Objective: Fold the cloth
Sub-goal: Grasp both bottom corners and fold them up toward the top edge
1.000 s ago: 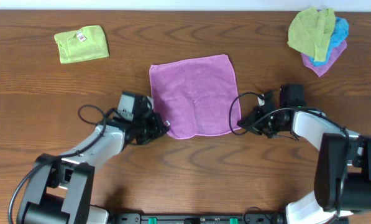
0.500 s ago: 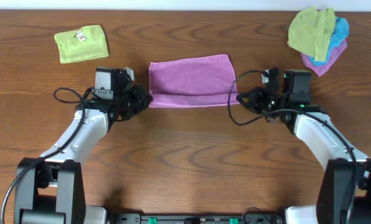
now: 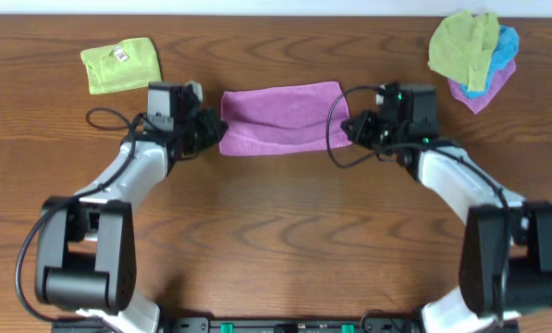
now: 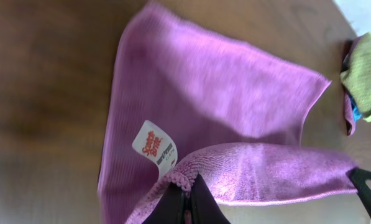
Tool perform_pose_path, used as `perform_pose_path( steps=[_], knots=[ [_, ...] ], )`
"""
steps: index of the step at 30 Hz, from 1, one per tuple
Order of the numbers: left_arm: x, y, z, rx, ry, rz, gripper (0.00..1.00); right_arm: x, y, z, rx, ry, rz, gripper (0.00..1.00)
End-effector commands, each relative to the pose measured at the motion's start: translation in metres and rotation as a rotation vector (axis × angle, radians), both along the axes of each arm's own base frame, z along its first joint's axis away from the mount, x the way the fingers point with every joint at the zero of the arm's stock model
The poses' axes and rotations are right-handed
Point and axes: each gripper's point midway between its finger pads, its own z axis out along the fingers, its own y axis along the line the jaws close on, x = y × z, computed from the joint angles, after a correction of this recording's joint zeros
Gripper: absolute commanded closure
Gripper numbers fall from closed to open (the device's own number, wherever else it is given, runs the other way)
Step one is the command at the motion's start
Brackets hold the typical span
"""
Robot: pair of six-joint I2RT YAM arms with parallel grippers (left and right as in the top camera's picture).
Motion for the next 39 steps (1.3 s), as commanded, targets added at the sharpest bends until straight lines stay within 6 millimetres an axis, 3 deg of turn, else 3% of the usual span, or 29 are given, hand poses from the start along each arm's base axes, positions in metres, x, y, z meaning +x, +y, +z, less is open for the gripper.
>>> perform_pose_path(
  steps=[1,9,16,19,22,29,39],
  knots=[
    [0.021,0.003,0.003,0.035,-0.046,-0.020,0.94,0.022,0.011,0.005,-0.001,-0.022,0.015,0.98],
    [0.069,0.004,0.010,0.097,-0.111,-0.038,0.95,0.066,0.015,0.020,-0.017,-0.088,0.015,0.98],
    [0.120,0.009,0.008,0.169,-0.134,-0.052,0.94,0.095,0.015,0.004,-0.037,-0.082,-0.004,0.98],
    [0.126,0.014,0.008,0.181,-0.131,-0.040,0.94,0.101,0.012,0.001,-0.053,-0.086,-0.020,0.99],
    [0.125,0.021,0.006,0.191,-0.118,-0.027,0.94,0.102,0.010,-0.001,-0.056,-0.079,-0.025,0.99],
    [0.094,0.024,-0.017,0.236,0.016,-0.097,0.94,0.079,0.003,-0.025,-0.115,0.043,-0.012,0.98],
    [0.064,0.003,-0.030,0.256,0.113,-0.184,0.94,0.068,-0.006,-0.037,-0.167,0.108,-0.031,0.98]
  ],
)
